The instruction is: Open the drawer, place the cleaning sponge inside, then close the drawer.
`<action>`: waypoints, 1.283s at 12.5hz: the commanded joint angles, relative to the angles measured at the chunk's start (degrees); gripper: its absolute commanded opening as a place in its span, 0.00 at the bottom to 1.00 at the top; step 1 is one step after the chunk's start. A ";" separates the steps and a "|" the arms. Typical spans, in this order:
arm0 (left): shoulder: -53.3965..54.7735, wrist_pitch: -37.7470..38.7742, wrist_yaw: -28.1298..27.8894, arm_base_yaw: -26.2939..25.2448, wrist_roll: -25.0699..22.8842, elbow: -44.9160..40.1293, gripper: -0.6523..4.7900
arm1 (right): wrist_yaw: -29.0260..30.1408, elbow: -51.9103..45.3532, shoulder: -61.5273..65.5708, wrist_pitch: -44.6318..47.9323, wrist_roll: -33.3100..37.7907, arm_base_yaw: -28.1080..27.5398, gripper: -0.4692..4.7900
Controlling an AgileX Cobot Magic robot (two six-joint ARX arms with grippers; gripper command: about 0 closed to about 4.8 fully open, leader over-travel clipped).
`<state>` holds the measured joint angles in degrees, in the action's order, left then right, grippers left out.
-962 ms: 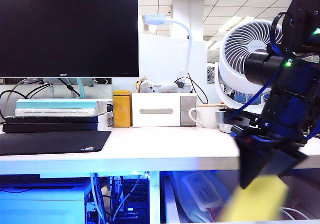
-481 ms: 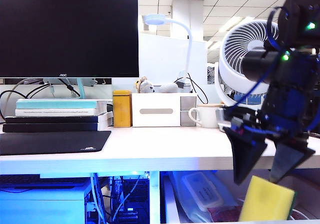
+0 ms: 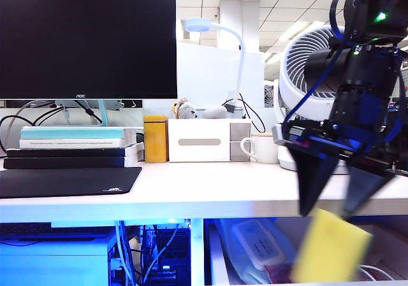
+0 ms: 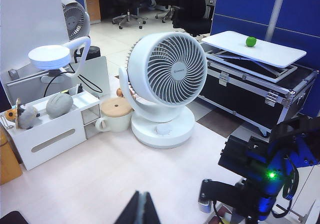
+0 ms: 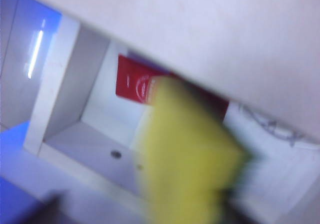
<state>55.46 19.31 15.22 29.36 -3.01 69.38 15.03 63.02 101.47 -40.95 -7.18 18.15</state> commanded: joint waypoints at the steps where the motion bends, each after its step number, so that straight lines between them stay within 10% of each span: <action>1: -0.07 -0.57 0.07 0.00 -0.11 0.33 0.11 | 0.07 0.04 -0.33 -3.65 -0.59 0.02 0.03; 2: -0.07 -0.57 0.07 0.00 -0.02 0.33 0.11 | -1.99 -0.31 -0.24 -3.87 -0.74 0.02 0.11; 3: -0.09 -0.57 0.11 0.02 0.00 0.35 0.11 | -2.01 -0.57 -0.13 -3.65 -0.76 0.02 0.69; 4: -0.09 -0.57 0.11 0.02 0.00 0.33 0.11 | -2.03 -0.55 -0.15 -3.87 -0.15 0.04 1.00; 8: -0.09 -0.55 0.28 0.02 0.00 0.35 0.11 | -3.10 -0.72 -0.13 -4.46 0.07 0.07 1.00; 9: -0.09 -0.50 0.28 0.02 0.00 0.33 0.11 | -3.10 -0.66 -0.15 -4.31 0.07 0.07 0.27; 10: -0.09 -0.39 0.28 0.02 0.00 0.33 0.11 | -2.89 -0.63 -0.24 -3.85 0.04 0.07 0.14; 16: -0.83 -0.11 0.04 0.00 0.00 0.35 0.11 | -2.91 9.51 -14.60 5.20 4.57 0.04 0.08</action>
<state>55.09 19.55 15.22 29.36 -2.98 69.38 12.05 72.49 89.36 -36.56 -5.37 18.20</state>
